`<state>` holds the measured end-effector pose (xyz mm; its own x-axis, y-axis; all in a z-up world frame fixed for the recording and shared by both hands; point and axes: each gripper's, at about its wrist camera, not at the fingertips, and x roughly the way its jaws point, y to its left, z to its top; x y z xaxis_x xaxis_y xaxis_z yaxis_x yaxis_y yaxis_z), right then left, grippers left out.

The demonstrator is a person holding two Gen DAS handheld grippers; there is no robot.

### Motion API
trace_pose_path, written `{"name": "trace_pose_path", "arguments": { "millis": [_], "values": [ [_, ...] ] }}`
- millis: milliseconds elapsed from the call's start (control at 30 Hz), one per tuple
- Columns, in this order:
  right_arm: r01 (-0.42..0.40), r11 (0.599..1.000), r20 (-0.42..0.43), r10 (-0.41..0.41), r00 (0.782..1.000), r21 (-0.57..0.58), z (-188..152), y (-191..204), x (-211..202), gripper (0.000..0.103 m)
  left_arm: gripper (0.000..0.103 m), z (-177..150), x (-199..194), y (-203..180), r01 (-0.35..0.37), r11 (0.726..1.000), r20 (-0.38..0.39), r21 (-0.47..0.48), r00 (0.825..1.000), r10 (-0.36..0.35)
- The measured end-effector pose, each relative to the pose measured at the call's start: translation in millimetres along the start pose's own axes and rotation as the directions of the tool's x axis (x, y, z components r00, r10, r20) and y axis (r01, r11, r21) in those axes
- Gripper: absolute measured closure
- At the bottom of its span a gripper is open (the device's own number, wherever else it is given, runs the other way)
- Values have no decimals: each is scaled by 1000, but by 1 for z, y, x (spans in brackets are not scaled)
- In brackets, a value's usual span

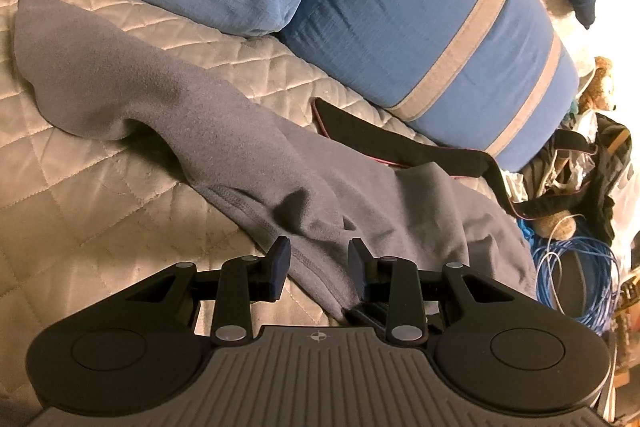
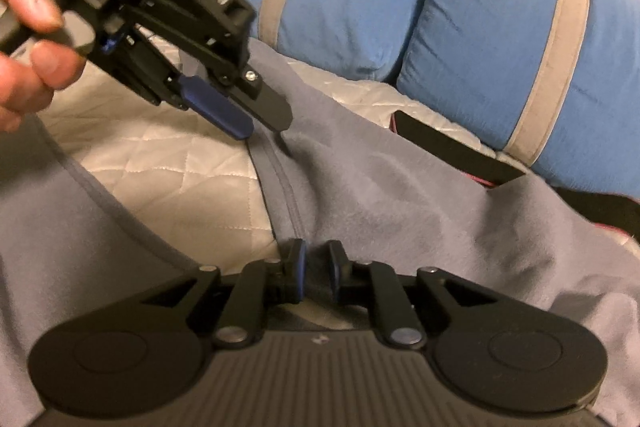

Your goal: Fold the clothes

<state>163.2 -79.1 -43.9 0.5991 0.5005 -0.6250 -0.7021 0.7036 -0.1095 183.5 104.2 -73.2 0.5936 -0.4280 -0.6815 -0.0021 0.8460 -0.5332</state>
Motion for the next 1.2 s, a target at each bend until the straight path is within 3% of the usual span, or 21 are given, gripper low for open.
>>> {"name": "trace_pose_path", "arguments": {
  "millis": [167, 333, 467, 533, 567, 600, 633, 667, 967, 1200],
  "values": [
    [-46, 996, -15, 47, 999, 81, 2, -11, 3, 72, 72, 0, 1, 0, 1, 1000, -4, -2, 1000, -1],
    [-37, 997, -12, 38, 999, 67, 6, -8, 9, 69, 72, -1, 3, -2, 6, 1000, -7, 0, 1000, -6],
    [-22, 994, -11, 23, 1000, 103, 11, -9, 14, 53, 72, -1, 5, -2, 0, 1000, -13, 2, 1000, 0],
    [-25, 991, -5, 26, 1000, 134, 12, -11, 17, 51, 72, -1, 6, -1, -3, 1000, -15, 1, 1000, 3],
    [-29, 988, 0, 29, 1000, 153, 12, -12, 18, 53, 72, -1, 7, -1, -2, 1000, -17, 1, 1000, 2],
    [-32, 984, 6, 32, 999, 174, 13, -14, 19, 82, 72, -1, 7, -1, 0, 1000, -18, 0, 1000, 0],
    [-36, 980, 12, 34, 999, 196, 13, -15, 20, 94, 72, -1, 7, -1, 3, 1000, -19, -2, 1000, -3],
    [-38, 976, 13, 36, 999, 216, 13, -17, 21, 98, 72, -1, 7, -1, 7, 1000, -19, -3, 1000, -7],
    [-53, 970, 65, 38, 997, 238, 19, -19, -6, 99, 72, 1, 7, 4, 71, 994, -39, -88, 996, -74],
    [-111, 946, 93, 86, 992, 305, 22, -37, -23, 99, 72, 1, 10, 11, 111, 979, -48, -171, 992, -121]
  ]
}}
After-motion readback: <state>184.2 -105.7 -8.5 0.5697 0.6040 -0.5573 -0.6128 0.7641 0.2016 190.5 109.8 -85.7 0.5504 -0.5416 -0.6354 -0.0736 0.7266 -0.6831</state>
